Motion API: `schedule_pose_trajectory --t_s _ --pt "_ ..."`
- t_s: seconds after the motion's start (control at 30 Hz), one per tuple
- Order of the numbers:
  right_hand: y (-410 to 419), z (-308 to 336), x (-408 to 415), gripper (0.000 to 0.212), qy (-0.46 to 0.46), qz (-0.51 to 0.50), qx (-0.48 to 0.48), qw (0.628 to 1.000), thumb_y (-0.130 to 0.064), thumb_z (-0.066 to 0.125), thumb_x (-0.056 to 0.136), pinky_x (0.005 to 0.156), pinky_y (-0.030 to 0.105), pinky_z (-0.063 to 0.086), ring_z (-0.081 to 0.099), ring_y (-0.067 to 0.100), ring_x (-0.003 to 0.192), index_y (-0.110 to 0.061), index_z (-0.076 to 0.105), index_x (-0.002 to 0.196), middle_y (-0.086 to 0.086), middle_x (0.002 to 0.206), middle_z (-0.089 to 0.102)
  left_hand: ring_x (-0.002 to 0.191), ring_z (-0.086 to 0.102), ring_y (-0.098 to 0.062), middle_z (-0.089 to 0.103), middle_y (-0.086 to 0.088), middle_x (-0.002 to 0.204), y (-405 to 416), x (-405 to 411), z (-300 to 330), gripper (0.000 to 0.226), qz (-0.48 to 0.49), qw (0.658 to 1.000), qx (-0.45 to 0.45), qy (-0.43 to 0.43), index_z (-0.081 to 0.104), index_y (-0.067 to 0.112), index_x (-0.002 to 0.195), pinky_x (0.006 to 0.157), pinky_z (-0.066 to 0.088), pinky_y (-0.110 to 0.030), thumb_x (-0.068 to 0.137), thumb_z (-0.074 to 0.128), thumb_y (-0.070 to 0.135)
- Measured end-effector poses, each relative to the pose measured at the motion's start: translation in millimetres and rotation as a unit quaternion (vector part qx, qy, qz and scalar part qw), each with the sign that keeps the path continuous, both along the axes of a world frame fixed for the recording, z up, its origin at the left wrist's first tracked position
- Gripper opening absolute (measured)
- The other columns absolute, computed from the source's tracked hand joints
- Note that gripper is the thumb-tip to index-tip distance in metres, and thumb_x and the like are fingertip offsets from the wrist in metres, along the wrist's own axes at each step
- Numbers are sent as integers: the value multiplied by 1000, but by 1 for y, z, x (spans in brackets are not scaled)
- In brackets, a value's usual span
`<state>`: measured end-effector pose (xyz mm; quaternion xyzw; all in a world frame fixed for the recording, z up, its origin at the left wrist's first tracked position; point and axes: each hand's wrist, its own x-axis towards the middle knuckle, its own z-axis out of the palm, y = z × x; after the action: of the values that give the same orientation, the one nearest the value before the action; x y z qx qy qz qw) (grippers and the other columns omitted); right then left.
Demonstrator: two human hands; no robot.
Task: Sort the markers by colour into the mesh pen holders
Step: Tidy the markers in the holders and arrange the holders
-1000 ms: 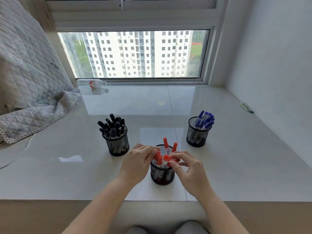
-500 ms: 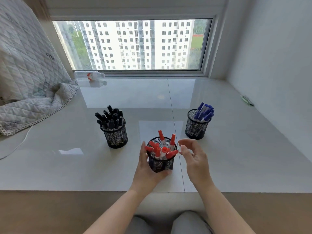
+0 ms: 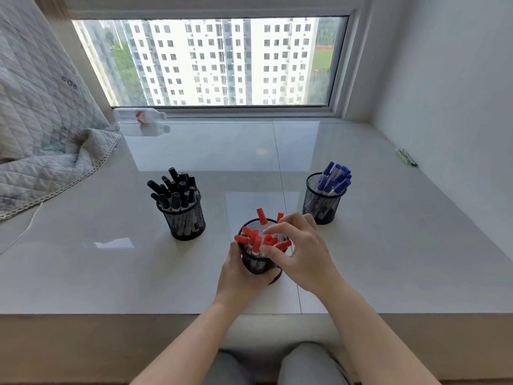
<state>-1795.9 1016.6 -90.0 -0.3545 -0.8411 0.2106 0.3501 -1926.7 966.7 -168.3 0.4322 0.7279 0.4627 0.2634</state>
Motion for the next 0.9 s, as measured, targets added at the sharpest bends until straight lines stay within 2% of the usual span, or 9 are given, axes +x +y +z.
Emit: schedule_pose_trajectory --t_s 0.1,0.17,0.23,0.33,0.47,0.57,0.7,0.8,0.9 --pt "4 2 -5 24 -53 30 -10 998 -39 72 75 86 26 39 36 10 96 -21 70 91 -14 94 46 84 58 8 61 22 94 0 0 1 67 0 1000 -2 -1 34 48 97 59 39 1 45 75 56" --pt "8 7 -5 17 -4 28 -59 998 -37 71 76 81 23 38 40 10 91 -23 69 84 -12 88 49 83 58 10 62 22 93 -1 0 1 66 1 1000 -1 -8 36 48 97 60 39 1 45 76 54" --pt "13 18 -1 10 101 20 -142 984 -40 68 76 72 23 42 48 9 78 -30 65 76 -5 82 55 85 57 11 62 24 94 -2 0 1 66 -2 1000 -1 -14 37 48 98 61 40 1 44 75 53" --pt "20 34 7 13 268 -14 -230 935 -39 61 78 62 22 47 52 4 61 -27 62 74 -7 66 60 88 57 10 61 24 95 -3 0 3 66 -5 1000 -7 -19 36 48 98 62 40 1 43 74 54" --pt "28 38 14 14 391 -77 -261 879 -23 56 90 53 16 47 51 2 50 -18 58 78 -7 57 55 84 51 23 58 28 93 -4 1 5 64 -9 1000 -1 -23 35 57 94 61 38 4 44 75 52" --pt "28 35 16 8 460 -84 -342 815 -15 54 92 56 20 51 59 6 55 -15 58 85 -5 58 62 86 55 13 56 28 97 -4 1 7 65 -14 1000 -9 -21 32 61 94 58 38 1 46 76 51" --pt "25 27 14 9 498 -37 -466 731 -9 49 92 64 26 52 63 12 69 -14 54 88 -2 66 68 86 53 15 55 30 97 -4 0 5 66 -10 1000 -4 -17 33 59 94 60 38 4 47 78 50" --pt "21 22 13 14 451 5 -512 731 -10 50 92 67 28 48 64 11 72 -18 55 103 1 79 69 91 55 7 56 27 100 -4 0 3 68 -10 1000 -9 -12 30 57 95 62 38 0 47 78 53" --pt "19 18 12 18 359 1 -473 804 -9 56 89 73 28 48 65 18 89 -20 55 103 3 89 70 85 52 14 53 31 95 -4 0 4 68 -7 1000 -10 -9 30 62 94 57 38 3 45 76 55"
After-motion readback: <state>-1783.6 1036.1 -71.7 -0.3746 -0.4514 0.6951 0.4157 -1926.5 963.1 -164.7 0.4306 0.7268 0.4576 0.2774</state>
